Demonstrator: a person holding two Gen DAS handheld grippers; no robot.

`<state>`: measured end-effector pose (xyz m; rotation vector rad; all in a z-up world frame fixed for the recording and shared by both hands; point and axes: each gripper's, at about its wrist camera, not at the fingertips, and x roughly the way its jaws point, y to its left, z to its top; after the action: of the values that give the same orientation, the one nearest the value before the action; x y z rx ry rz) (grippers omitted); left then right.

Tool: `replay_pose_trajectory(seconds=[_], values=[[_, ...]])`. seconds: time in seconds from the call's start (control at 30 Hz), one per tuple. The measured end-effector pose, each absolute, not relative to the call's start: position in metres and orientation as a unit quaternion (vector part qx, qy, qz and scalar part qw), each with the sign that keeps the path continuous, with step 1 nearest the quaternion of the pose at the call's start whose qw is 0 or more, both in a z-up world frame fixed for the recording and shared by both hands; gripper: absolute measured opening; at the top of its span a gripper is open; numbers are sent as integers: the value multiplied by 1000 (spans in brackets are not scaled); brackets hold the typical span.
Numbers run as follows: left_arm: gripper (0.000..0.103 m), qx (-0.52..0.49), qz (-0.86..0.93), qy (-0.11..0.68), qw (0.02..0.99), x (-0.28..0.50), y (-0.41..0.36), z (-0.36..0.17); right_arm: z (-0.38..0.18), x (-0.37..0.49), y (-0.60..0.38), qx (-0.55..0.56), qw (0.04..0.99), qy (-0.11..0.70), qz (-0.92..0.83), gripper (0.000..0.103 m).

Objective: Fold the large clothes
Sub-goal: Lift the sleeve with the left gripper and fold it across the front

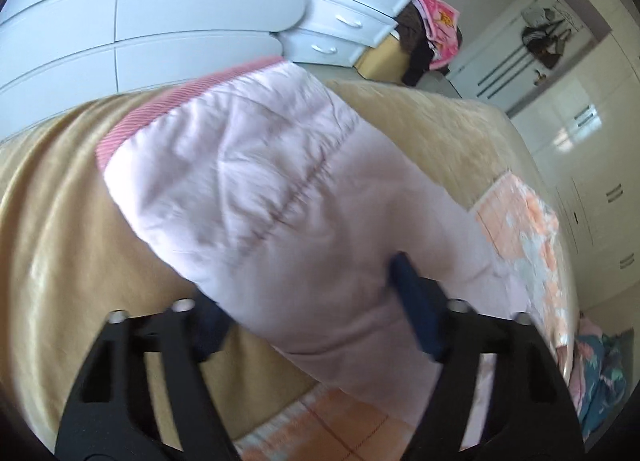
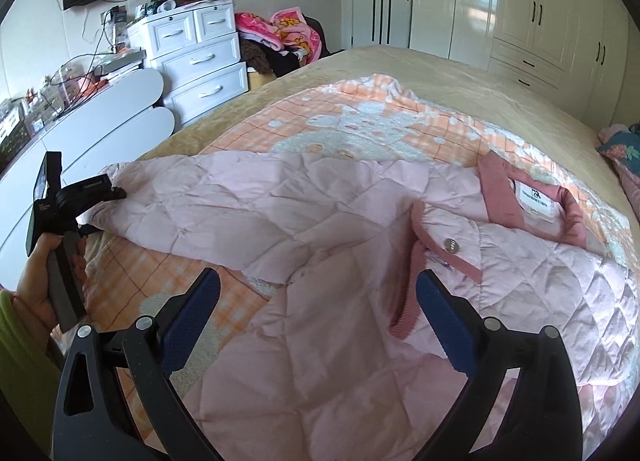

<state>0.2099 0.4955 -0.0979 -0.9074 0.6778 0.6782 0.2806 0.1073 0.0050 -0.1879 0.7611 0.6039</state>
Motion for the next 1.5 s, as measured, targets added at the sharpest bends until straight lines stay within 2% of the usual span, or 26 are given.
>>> replay_pose_trajectory(seconds=[0.03, 0.07, 0.1, 0.2, 0.57, 0.8, 1.17, 1.5], values=[[43, -416, 319, 312, 792, 208, 497, -94, 6, 281, 105, -89, 881, 364, 288, 98], [30, -410, 322, 306, 796, 205, 496, -89, 8, 281, 102, -87, 882, 363, 287, 98], [22, -405, 325, 300, 800, 201, 496, -84, 8, 280, 99, -85, 883, 362, 286, 98], [14, -395, 315, 278, 817, 195, 492, -61, 12, 280, 89, -78, 885, 361, 282, 98], [11, -323, 265, 209, 884, 203, 434, 59, 43, 270, 37, -33, 895, 353, 271, 98], [10, -276, 217, 177, 919, 215, 369, 124, 65, 258, -7, -9, 903, 344, 258, 98], [10, -217, 154, 169, 949, 238, 273, 174, 89, 245, -81, 25, 919, 325, 223, 98], [10, -171, 108, 174, 964, 257, 190, 188, 93, 236, -147, 49, 930, 310, 193, 98]])
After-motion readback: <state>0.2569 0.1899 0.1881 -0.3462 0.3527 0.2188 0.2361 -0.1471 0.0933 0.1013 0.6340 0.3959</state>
